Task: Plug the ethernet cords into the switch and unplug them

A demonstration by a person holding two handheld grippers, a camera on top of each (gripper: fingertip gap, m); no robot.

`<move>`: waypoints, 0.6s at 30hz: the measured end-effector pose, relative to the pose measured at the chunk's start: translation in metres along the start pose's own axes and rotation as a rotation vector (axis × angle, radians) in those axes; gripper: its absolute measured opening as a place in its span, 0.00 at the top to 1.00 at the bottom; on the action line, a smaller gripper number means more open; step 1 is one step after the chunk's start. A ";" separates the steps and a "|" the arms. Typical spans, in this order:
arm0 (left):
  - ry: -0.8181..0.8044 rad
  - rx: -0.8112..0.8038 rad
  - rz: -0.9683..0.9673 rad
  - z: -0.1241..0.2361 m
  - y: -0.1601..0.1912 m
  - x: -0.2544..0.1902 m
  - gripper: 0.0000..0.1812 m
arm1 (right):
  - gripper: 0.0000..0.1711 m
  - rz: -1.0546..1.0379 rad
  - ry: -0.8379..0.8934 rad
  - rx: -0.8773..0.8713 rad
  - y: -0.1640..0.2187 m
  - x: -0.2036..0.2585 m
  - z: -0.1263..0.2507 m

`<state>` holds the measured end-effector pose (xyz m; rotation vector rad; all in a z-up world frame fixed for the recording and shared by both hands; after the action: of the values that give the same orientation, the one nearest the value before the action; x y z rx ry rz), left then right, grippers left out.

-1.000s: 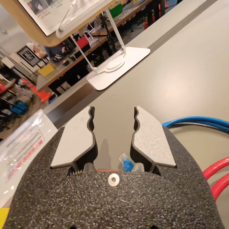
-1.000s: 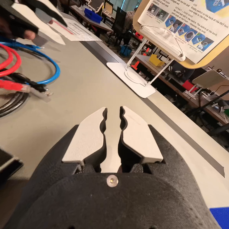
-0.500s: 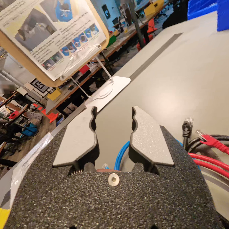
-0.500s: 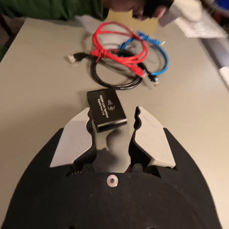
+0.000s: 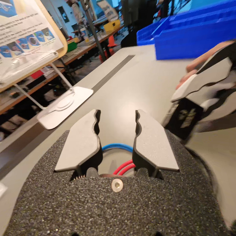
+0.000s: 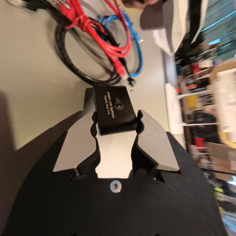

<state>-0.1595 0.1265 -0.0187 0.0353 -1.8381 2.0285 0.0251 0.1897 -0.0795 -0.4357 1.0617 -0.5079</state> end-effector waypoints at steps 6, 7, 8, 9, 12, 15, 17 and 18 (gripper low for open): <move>0.251 -0.060 0.231 -0.006 -0.017 -0.041 0.68 | 0.92 0.411 0.509 -0.066 -0.030 -0.019 0.020; 0.280 -0.060 0.252 -0.007 -0.017 -0.046 0.68 | 0.96 0.435 0.538 -0.053 -0.034 -0.021 0.023; 0.300 -0.047 0.274 -0.008 -0.016 -0.049 0.67 | 1.00 0.442 0.533 -0.027 -0.034 -0.022 0.023; 0.306 -0.029 0.284 -0.010 -0.013 -0.050 0.66 | 1.00 0.432 0.494 -0.001 -0.030 -0.021 0.021; 0.268 0.028 0.242 -0.015 -0.002 -0.048 0.66 | 0.89 0.275 0.398 0.034 -0.013 -0.027 0.019; 0.227 0.064 0.217 -0.016 0.003 -0.044 0.66 | 0.72 -0.095 0.355 0.018 0.010 -0.057 0.036; 0.213 0.062 0.220 -0.016 0.003 -0.041 0.66 | 0.65 -0.348 0.349 -0.007 0.030 -0.076 0.047; 0.202 0.060 0.220 -0.016 0.003 -0.039 0.66 | 0.63 -0.454 0.334 -0.022 0.042 -0.083 0.049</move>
<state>-0.1205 0.1309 -0.0352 -0.3564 -1.7181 2.1438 0.0442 0.2763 -0.0239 -0.6305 1.2940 -0.9985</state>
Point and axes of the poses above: each gripper's, where its closed fingertips meet, z back along the fingers, y out of its underside, x = y × z across the jaws, the point moved 7 cm from there along z, back along the fingers, and after that the axes turned 8 degrees about -x, right-handed, at the moved point
